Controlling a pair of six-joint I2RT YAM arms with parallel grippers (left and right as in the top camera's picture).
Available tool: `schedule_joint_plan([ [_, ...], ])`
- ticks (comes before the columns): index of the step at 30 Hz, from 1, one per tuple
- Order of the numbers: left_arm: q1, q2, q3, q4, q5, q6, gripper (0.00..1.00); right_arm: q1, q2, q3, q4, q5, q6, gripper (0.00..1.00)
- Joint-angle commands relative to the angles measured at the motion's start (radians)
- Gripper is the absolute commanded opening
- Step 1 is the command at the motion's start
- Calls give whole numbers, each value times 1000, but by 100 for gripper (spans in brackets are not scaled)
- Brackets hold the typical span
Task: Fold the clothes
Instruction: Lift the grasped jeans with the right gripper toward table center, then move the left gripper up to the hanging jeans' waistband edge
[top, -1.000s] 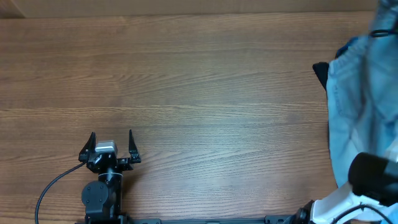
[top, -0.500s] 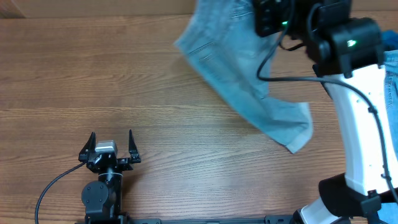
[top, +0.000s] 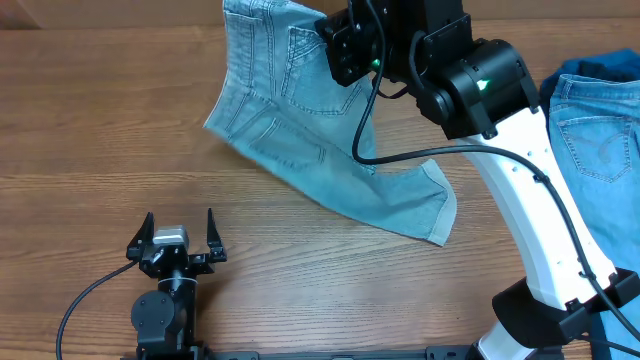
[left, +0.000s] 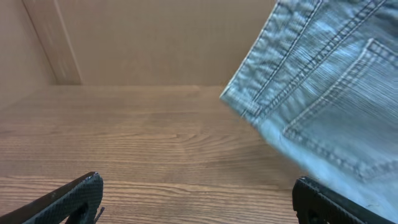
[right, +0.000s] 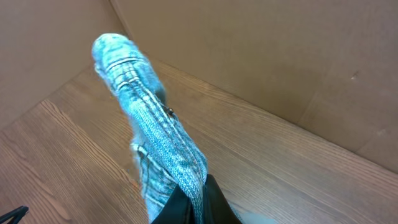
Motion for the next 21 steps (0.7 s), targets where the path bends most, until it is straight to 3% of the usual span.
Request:
schedule_joint_plan([
  [1,-6,-9,-5,6,26,10,100,-6,-8,18,12,5,8,4],
  [3,-6,-9,-5,52,77,12,100,-6,-8,18,11,5,8,4],
  [6,-6,-9,23,142,399,5,100,-6,-8,18,13,5,8,4],
  [8,-7,-8,97,87,430,-74,100,-6,-8,18,16,5,8,4],
  [13,-6,130,481,-224,383,-29,100,-6,-8,18,25,5,8,4],
  [19,-7,672,1159,-773,400,19,100,-8,-8,18,23,10,7,4],
  [21,-6,814,1289,-853,463,19,100,-8,-8,18,19,22,7,4],
])
